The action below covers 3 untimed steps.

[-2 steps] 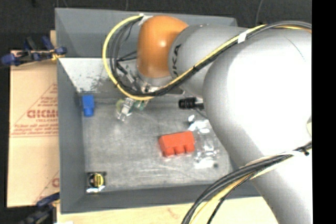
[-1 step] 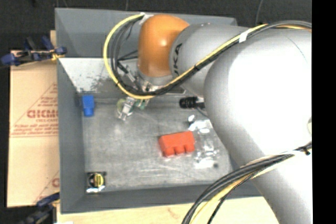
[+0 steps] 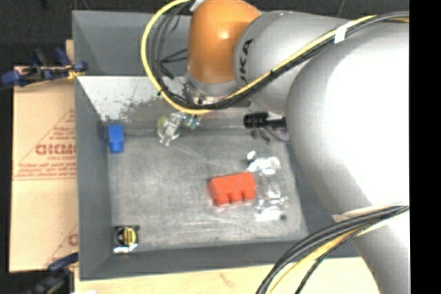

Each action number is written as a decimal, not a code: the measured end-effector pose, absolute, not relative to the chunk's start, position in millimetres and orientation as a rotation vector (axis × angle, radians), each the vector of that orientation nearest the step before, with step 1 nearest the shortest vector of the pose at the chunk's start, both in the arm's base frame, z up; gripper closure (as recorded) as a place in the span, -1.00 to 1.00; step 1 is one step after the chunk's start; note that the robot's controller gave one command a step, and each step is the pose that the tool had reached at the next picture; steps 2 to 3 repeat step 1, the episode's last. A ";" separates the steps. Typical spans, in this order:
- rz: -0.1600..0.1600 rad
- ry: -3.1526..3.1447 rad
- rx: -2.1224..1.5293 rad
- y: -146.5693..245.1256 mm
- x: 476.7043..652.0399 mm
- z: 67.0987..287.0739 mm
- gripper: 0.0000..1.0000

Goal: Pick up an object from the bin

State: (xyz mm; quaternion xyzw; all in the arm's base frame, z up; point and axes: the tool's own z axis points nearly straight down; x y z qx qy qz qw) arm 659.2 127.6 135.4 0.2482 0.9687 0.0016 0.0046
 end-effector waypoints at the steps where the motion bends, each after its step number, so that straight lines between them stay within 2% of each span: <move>1: 0.009 3.036 0.772 127.7 661.6 197.9 1.00; 3: 0.009 3.036 0.772 127.7 661.6 197.9 1.00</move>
Offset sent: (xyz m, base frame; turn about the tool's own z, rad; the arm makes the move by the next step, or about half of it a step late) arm -0.0001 0.0000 0.0568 0.0000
